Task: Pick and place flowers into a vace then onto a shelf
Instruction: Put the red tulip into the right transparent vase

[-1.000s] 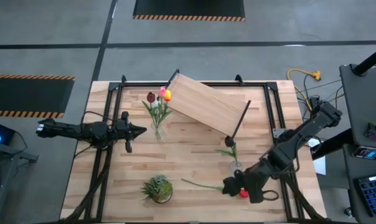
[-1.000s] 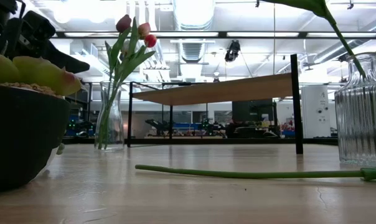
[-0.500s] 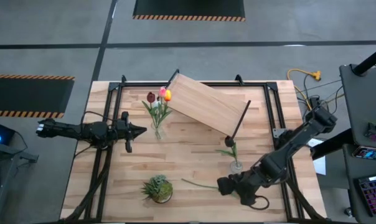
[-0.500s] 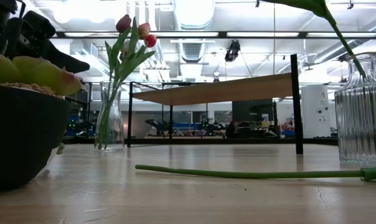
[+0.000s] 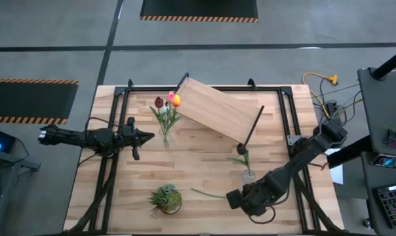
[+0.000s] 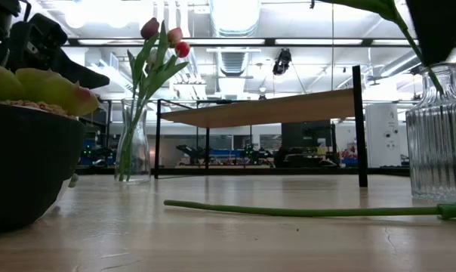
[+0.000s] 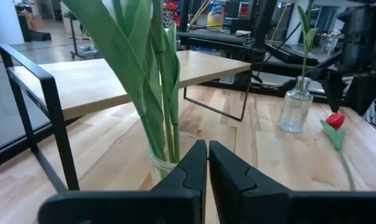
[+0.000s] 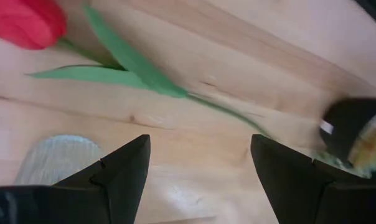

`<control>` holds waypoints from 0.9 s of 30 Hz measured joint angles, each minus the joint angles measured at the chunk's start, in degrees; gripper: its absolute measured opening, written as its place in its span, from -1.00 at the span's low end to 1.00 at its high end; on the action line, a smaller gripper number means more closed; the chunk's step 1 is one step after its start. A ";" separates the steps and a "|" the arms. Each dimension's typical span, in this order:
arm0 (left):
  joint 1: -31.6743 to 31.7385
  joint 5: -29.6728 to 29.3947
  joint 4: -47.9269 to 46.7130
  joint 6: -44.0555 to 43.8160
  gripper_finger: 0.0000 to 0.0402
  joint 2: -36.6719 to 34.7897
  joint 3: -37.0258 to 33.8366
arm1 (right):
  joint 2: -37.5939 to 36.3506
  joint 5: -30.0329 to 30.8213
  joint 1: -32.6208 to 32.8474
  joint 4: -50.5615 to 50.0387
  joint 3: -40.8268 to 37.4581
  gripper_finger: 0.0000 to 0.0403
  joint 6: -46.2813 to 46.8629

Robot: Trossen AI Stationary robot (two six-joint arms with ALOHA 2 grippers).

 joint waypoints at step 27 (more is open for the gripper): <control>-0.04 -1.18 0.32 0.22 -1.00 -0.06 0.06 | 7.35 -0.15 1.77 3.77 -2.66 0.34 -9.01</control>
